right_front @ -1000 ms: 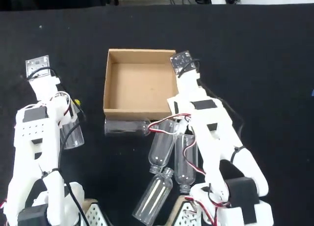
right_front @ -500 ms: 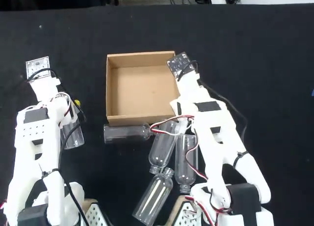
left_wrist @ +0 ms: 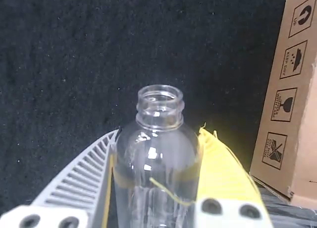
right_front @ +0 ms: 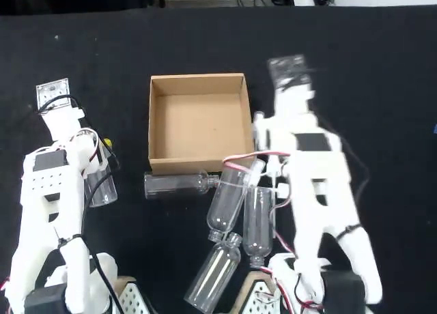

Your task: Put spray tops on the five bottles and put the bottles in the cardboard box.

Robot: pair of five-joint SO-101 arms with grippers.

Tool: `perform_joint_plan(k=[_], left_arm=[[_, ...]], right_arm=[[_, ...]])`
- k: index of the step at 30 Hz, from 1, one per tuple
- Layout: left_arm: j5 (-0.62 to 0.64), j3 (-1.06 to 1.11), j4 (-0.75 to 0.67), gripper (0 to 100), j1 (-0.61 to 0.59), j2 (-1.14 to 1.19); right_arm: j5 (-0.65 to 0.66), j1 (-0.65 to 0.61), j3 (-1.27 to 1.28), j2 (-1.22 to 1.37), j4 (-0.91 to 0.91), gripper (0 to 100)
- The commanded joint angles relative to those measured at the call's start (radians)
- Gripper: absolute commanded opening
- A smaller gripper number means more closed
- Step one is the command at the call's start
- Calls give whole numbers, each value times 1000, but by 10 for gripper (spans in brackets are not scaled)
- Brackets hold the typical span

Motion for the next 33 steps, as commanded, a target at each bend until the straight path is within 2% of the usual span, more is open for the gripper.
perform_joint_plan(k=[1, 6, 12, 17, 20, 25, 33], left_arm=[[11, -12, -17, 32, 1, -11], [11, -12, -17, 32, 7, -11], [11, -12, -17, 32, 7, -11], [11, -12, -14, 32, 7, -11], [11, -12, -12, 32, 8, -11], [11, -10, -9, 32, 7, -11], [11, -10, -9, 32, 1, -11]], right_arm=[[-64, 123, -133, -2, 97, 124], [-371, 187, -260, 229, 199, 129], [-585, 86, -446, 446, 281, 241], [-859, 32, -585, 561, 307, 243], [-977, 32, -659, 625, 307, 243], [-1053, 54, -713, 717, 359, 245], [-1063, 58, -713, 765, 351, 244]])
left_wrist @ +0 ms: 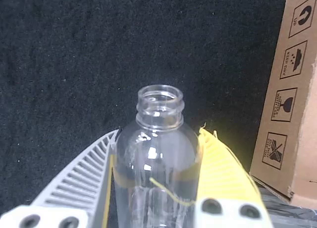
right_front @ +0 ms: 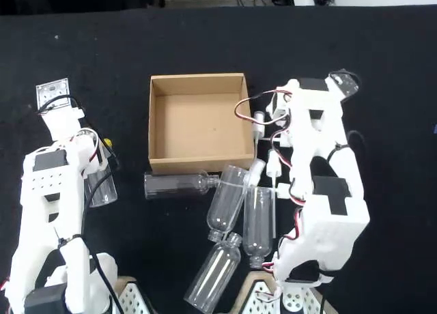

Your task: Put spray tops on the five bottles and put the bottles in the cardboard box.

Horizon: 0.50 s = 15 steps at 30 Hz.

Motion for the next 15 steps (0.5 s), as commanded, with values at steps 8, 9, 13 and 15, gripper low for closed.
perform_joint_plan(k=[8, 9, 13, 15], left_arm=[[11, -10, -9, 32, -1, -11], [11, -10, -9, 32, -1, -11], [11, -10, -11, 32, -1, -11], [11, -10, -11, 32, -1, -11]], right_arm=[[-12, 28, -70, 88, -48, 243], [-12, 37, -74, 88, -48, 237], [9, 81, -79, 88, -49, 92], [98, 100, -101, 88, -48, 49]])
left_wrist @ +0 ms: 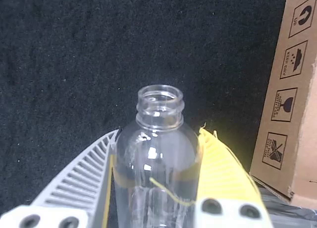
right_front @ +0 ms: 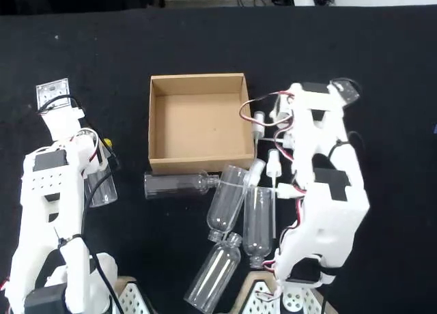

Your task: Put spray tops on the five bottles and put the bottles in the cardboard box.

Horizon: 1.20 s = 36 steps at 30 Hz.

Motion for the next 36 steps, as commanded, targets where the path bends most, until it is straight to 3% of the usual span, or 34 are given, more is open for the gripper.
perform_joint_plan(k=[1, 15, 21, 24, 27, 36], left_arm=[[11, -10, -11, 32, -1, -11], [11, -10, -9, 32, -2, -11], [11, -10, -9, 32, -2, -11], [11, -1, -15, 32, -2, -11], [9, 4, -18, 32, -2, -11], [9, 2, -18, 32, -1, -11]], right_arm=[[135, 52, -87, -13, -14, 49], [703, 250, -633, -5, 353, 50], [1212, 278, -788, -4, 506, 50], [1536, 308, -794, -4, 551, 50], [1758, 370, -753, 13, 551, 47], [1961, 557, -538, 170, 345, 46]])
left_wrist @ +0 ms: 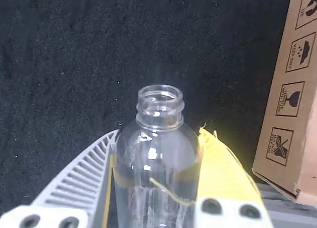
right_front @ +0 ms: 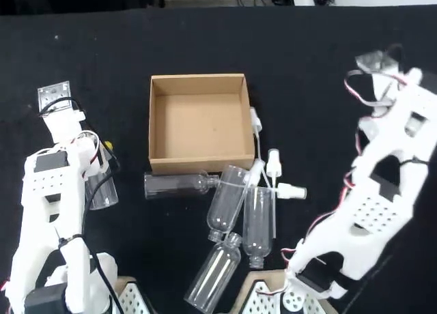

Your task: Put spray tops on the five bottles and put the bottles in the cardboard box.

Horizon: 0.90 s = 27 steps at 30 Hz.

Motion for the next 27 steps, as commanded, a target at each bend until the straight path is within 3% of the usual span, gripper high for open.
perform_joint_plan(k=[1, 8, 11, 15, 24, 27], left_arm=[[9, -18, -15, 32, -1, -11], [9, -19, -15, 32, -2, -11], [9, -19, -15, 32, -2, -11], [9, -19, -15, 32, -1, -11], [9, -16, -15, 32, -2, -11], [9, -15, -15, 32, -2, -11]], right_arm=[[80, 69, 50, -2, -81, 46], [61, 91, 208, -2, -144, 51], [-41, 97, 288, -2, -235, 89], [-213, 100, 351, -61, -292, 260], [-623, 41, 367, -226, -180, 232], [-666, 41, 371, -205, -224, 232]])
